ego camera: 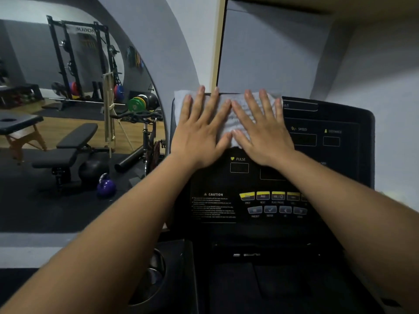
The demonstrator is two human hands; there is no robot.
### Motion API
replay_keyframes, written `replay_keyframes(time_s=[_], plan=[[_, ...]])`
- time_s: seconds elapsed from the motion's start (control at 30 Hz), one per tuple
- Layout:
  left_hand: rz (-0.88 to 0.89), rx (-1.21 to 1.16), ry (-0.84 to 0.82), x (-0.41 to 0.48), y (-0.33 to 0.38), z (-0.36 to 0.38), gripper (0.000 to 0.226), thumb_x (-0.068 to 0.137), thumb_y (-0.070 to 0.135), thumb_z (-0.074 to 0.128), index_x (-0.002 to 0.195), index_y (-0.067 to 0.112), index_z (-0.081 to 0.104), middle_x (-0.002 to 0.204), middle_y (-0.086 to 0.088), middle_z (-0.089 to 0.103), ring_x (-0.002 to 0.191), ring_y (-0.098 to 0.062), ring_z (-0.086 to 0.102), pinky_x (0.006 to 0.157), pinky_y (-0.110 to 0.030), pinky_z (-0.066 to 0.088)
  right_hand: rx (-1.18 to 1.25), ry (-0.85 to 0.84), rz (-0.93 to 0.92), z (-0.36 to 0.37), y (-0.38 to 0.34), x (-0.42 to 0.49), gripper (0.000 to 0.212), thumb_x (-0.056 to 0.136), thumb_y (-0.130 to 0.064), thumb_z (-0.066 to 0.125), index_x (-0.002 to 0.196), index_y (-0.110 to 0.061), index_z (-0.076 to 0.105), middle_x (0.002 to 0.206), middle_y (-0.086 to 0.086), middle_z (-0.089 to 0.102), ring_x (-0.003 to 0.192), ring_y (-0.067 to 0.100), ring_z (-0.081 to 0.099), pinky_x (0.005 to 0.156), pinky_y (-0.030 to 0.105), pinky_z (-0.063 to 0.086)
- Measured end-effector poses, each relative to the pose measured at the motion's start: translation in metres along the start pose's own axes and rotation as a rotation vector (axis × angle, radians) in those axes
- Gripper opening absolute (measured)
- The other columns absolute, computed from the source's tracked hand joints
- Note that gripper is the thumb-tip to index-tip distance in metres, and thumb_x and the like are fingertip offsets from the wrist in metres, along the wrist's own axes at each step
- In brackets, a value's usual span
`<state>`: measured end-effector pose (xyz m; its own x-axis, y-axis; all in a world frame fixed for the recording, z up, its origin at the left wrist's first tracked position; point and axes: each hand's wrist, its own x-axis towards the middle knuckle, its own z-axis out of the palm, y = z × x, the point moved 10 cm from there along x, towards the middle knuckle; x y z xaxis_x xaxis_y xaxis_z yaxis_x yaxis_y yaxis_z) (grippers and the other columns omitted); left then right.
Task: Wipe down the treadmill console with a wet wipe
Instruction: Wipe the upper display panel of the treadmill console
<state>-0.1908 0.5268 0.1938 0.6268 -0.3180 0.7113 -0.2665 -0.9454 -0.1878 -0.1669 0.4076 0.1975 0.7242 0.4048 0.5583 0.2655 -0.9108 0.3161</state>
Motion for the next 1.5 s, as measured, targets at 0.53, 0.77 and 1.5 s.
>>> replay_keyframes(time_s=[0.53, 0.77, 1.5], plan=[[0.011, -0.025, 0.076, -0.042, 0.02, 0.004, 0.069, 0.099, 0.053, 0.031, 0.158, 0.018, 0.019, 0.164, -0.017, 0.013, 0.151, -0.043, 0.007, 0.121, -0.058, 0.005, 0.062, 0.054, -0.073, 0.016, -0.02, -0.049, 0.064, 0.102, -0.055, 0.017, 0.157, -0.027, 0.001, 0.164, 0.013, -0.004, 0.15, 0.039, -0.007, 0.117, 0.063, 0.001], [-0.062, -0.034, 0.027, -0.088, 0.044, 0.017, 0.071, 0.099, 0.053, 0.038, 0.157, 0.016, 0.022, 0.164, -0.017, 0.013, 0.151, -0.041, 0.006, 0.121, -0.058, 0.005, 0.094, 0.044, -0.153, 0.033, -0.03, -0.094, 0.066, 0.101, -0.056, 0.022, 0.157, -0.026, 0.004, 0.164, 0.013, -0.001, 0.149, 0.04, -0.004, 0.117, 0.063, 0.001], [-0.204, -0.148, -0.229, -0.158, 0.116, 0.045, 0.067, 0.101, 0.054, 0.027, 0.159, 0.026, 0.008, 0.165, -0.012, -0.008, 0.15, -0.038, -0.016, 0.121, -0.052, -0.011, 0.147, -0.052, -0.28, 0.061, -0.004, -0.179, 0.071, 0.093, -0.064, 0.03, 0.155, -0.033, 0.013, 0.165, 0.006, 0.0, 0.151, 0.034, -0.006, 0.12, 0.057, -0.003]])
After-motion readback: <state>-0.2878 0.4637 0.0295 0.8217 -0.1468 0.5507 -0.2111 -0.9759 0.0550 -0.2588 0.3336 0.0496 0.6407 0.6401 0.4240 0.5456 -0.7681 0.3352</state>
